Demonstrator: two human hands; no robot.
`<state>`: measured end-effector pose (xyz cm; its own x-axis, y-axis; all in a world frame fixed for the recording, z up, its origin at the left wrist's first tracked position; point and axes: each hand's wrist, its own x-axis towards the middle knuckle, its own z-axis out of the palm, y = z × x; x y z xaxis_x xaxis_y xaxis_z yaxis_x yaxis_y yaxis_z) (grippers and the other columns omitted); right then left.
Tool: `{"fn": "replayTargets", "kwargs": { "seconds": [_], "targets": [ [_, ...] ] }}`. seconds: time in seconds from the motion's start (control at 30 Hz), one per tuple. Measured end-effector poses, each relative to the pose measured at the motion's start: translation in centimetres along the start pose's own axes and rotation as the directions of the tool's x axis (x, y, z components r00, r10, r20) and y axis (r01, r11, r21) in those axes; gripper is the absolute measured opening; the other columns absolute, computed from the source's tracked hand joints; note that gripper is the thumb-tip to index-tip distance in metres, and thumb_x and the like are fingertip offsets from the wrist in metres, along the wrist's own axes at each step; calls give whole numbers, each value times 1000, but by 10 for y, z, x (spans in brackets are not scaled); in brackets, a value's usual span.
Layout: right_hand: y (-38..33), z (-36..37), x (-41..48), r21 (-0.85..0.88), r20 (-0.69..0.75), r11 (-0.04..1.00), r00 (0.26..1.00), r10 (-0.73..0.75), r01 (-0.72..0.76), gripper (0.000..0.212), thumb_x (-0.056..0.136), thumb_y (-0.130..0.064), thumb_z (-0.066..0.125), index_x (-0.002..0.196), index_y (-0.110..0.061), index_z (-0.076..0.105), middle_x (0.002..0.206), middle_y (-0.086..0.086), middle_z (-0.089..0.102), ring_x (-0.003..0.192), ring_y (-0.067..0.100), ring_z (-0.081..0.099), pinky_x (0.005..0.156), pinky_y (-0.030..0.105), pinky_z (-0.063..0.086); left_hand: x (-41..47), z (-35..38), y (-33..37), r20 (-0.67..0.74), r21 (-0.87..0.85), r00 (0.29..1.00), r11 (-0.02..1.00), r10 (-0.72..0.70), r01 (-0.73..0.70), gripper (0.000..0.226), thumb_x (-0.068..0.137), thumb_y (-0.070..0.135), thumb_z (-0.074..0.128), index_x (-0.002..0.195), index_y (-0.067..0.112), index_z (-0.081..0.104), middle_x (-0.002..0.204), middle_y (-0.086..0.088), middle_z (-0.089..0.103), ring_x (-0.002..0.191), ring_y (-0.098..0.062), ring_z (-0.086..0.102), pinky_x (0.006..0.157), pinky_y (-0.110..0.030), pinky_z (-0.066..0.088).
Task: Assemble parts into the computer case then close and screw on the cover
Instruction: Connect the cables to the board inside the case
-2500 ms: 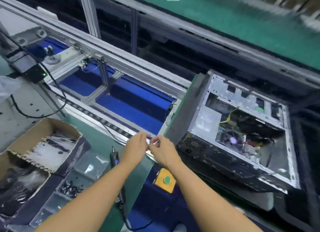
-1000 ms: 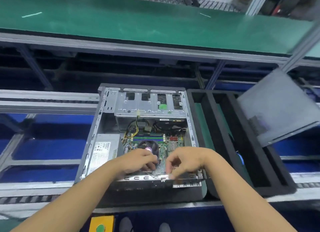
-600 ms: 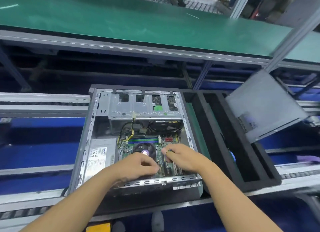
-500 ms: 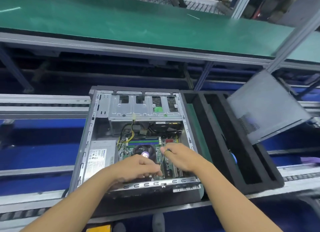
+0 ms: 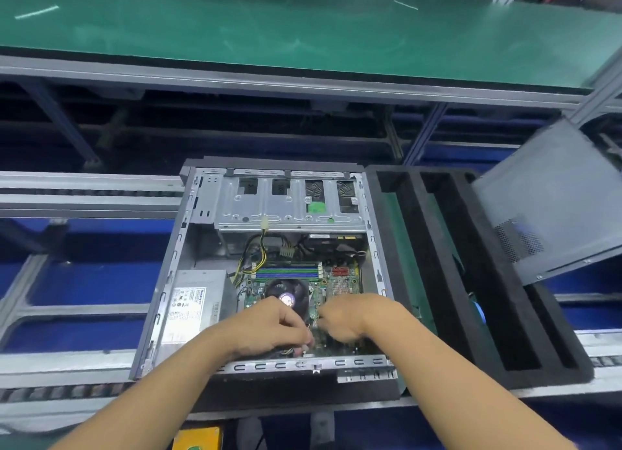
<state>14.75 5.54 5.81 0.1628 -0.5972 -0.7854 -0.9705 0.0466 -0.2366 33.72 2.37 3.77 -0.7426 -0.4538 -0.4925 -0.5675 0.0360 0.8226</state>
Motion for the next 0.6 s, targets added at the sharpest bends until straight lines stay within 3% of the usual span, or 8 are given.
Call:
{"fn": "replayTargets", "kwargs": {
  "seconds": [0.1, 0.17, 0.23, 0.33, 0.4, 0.5, 0.6],
  "targets": [
    [5, 4, 6, -154, 56, 987, 998, -36, 44, 26, 106, -15, 48, 120, 0, 63, 121, 17, 65, 100, 34, 63, 88, 43, 54, 2, 4, -4, -48, -34, 997, 998, -62, 60, 37, 87, 53, 62, 69, 23, 74, 66, 0, 67, 64, -11, 59, 64, -32, 47],
    [7, 7, 10, -163, 46, 982, 995, -85, 92, 25, 103, -24, 57, 114, -3, 66, 110, 13, 66, 89, 30, 58, 78, 37, 49, 6, 4, -8, -64, -106, 989, 987, -130, 123, 37, 95, 43, 58, 74, 20, 77, 66, 0, 69, 58, -4, 57, 59, -18, 46],
    [7, 9, 14, -126, -31, 984, 991, -127, 122, 25, 98, -27, 66, 107, -4, 67, 99, 10, 63, 86, 28, 57, 74, 34, 43, 10, 5, -11, -55, -89, 984, 982, -172, 166, 36, 98, 35, 56, 74, 19, 77, 67, 1, 71, 57, -4, 58, 56, -14, 45],
    [4, 11, 21, -87, -126, 984, 979, -163, 153, 15, 95, -19, 70, 97, -4, 65, 90, 7, 54, 87, 30, 59, 75, 34, 46, 16, 3, -11, -91, 32, 974, 977, -208, 212, 28, 95, 33, 56, 78, 18, 73, 69, 1, 72, 55, -8, 62, 49, -17, 44],
    [3, 11, 23, -86, -138, 982, 974, -182, 171, 8, 94, -14, 71, 97, -7, 68, 91, 8, 55, 87, 30, 60, 78, 35, 49, 19, -5, -8, -196, 178, 969, 966, -152, 188, 24, 94, 33, 55, 78, 22, 69, 68, 5, 72, 53, -8, 64, 53, -23, 49],
    [5, 14, 24, -46, -160, 985, 972, -171, 165, 14, 93, -5, 68, 107, -6, 72, 104, 13, 67, 93, 28, 61, 79, 32, 47, 24, -14, -3, -353, 357, 935, 920, -26, 160, 20, 95, 35, 52, 80, 31, 65, 66, 13, 67, 56, -3, 59, 59, -30, 51],
    [5, 19, 25, 17, -171, 992, 978, -124, 128, 17, 91, 1, 62, 102, -7, 72, 104, 11, 69, 97, 27, 63, 83, 31, 50, 25, -7, -6, -324, 560, 945, 812, 35, 162, 19, 97, 40, 46, 90, 34, 62, 74, 17, 63, 71, -6, 57, 62, -31, 52]
  ]
}}
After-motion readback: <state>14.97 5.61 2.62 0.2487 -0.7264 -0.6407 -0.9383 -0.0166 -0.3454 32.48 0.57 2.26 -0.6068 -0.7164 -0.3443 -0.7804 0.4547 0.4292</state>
